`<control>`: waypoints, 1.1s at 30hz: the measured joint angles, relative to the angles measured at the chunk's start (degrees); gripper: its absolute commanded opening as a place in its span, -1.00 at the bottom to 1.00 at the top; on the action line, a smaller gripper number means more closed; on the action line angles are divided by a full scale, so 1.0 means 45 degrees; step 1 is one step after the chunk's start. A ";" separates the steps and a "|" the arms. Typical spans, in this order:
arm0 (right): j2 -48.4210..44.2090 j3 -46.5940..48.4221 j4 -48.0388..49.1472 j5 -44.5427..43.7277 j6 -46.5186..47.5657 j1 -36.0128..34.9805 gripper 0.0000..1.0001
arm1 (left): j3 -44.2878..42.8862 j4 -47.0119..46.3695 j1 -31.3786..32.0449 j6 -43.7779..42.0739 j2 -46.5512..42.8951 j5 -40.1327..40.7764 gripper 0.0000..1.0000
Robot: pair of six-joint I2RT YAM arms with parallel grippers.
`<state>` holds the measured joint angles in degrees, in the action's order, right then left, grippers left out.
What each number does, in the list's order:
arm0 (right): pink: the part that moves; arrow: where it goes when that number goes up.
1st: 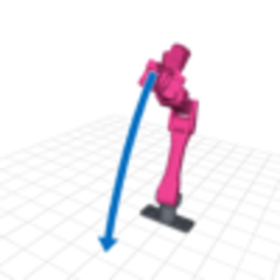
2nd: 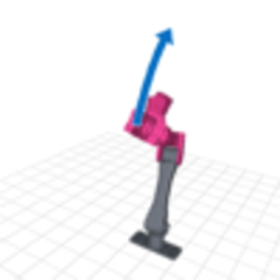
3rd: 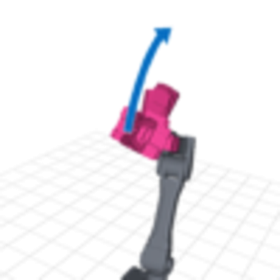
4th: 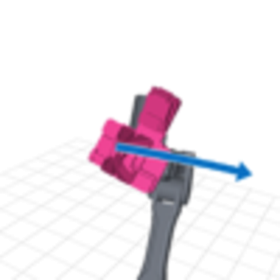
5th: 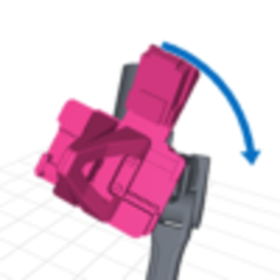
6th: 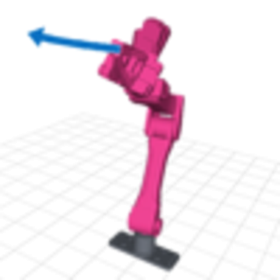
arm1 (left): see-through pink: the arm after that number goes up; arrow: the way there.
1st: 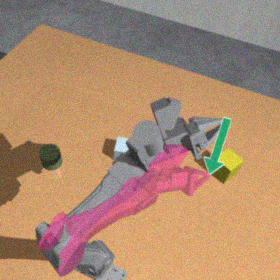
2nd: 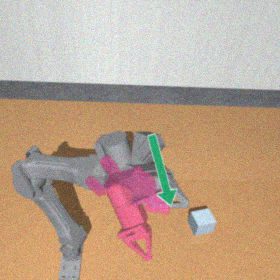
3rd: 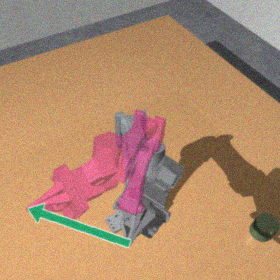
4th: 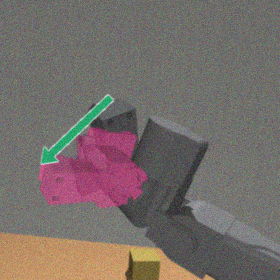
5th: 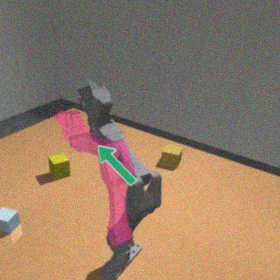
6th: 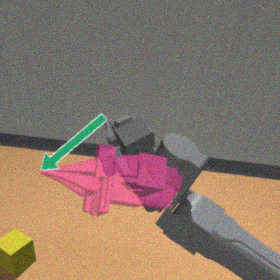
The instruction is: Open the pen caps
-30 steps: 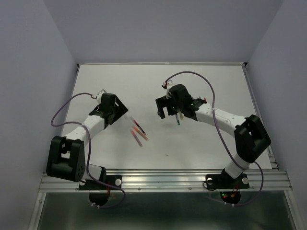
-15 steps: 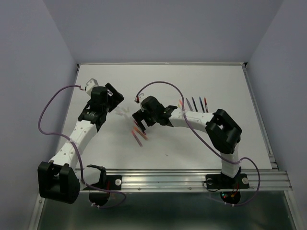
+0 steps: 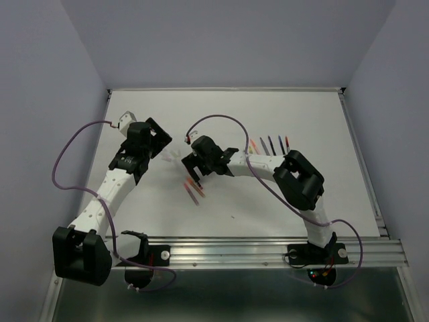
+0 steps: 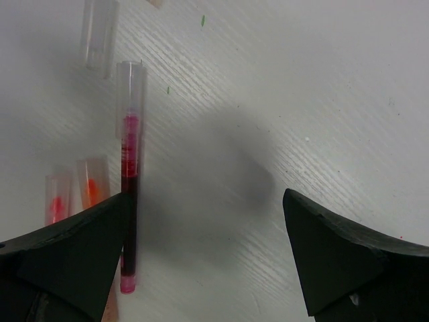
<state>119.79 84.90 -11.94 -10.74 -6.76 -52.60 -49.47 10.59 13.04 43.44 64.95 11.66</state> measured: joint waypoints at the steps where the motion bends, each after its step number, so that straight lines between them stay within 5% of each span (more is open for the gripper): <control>1: 0.0000 0.0034 0.0000 0.0000 -0.0005 0.0000 1.00 | 0.0000 0.0000 0.0000 0.0010 0.0000 0.0010 0.98; 33: 0.0384 0.0534 -0.0005 -0.0107 -0.0364 -0.0189 1.00 | 0.0073 -0.0005 0.0000 0.0029 0.0005 0.0097 0.98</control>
<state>121.51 87.31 -11.97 -11.22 -8.40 -53.45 -49.15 10.57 13.04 43.57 64.97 12.10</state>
